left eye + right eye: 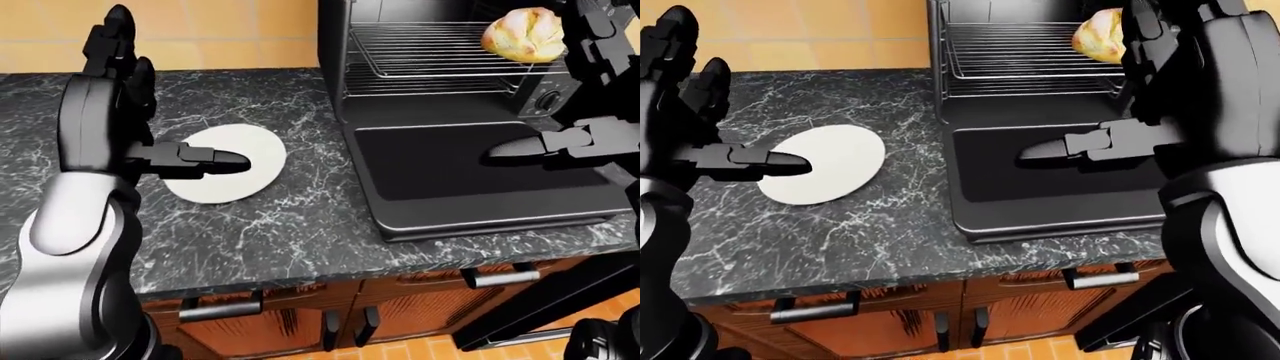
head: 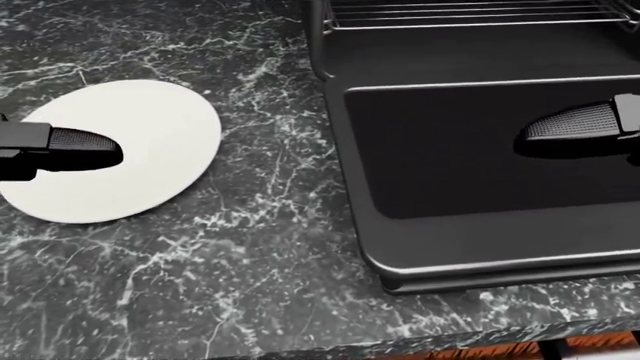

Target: Pick the bread from the top rack and place it on the plate on the counter.

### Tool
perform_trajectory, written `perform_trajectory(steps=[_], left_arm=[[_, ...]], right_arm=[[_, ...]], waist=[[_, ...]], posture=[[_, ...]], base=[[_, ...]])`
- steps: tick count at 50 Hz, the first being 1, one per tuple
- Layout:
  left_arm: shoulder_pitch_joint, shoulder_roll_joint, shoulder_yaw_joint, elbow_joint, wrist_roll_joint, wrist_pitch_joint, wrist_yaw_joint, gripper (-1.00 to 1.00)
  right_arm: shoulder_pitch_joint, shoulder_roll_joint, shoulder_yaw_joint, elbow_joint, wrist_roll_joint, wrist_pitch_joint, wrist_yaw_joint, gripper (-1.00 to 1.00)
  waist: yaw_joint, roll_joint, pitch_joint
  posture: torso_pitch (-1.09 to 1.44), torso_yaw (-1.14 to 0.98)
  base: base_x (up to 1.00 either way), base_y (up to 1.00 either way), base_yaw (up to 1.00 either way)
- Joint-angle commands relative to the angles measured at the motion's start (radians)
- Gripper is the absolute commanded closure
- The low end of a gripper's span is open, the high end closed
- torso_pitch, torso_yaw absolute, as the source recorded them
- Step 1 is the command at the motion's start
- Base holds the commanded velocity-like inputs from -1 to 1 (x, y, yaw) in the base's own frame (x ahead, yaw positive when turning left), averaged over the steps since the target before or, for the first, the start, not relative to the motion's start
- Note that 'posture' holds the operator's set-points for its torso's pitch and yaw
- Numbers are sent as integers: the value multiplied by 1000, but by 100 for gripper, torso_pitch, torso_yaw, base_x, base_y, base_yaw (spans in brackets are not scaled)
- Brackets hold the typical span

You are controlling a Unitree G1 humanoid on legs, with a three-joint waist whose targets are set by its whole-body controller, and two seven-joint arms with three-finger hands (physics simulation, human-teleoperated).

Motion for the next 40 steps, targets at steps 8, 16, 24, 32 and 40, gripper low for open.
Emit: perform_trajectory(steps=[8, 16, 24, 32, 40], left_arm=[[-34, 13, 3, -17, 11, -21, -4, -100], [-45, 17, 10, -31, 10, -1, -9, -100], [-33, 12, 11, -19, 12, -22, -7, -100], [-28, 15, 18, -23, 5, -21, -6, -100], [-42, 18, 16, -17, -1, -16, 0, -100]], right_arm=[[-17, -34, -22, 0, 22, -42, -21, -100], [-10, -44, -14, 3, -5, -35, -17, -100], [-19, -36, -10, 35, -44, -36, 2, -100], [-112, -94, 4, 121, -101, 51, 25, -100], [-172, -176, -14, 247, -161, 95, 75, -100]], waist=[[2, 13, -35], [4, 7, -19], [0, 7, -20], [-2, 5, -22], [2, 0, -20]], posture=[[0, 0], [0, 0], [0, 0], [0, 0], [0, 0]], base=[[0, 0, 4], [3, 0, 15], [0, 0, 0], [0, 0, 0], [0, 0, 0]])
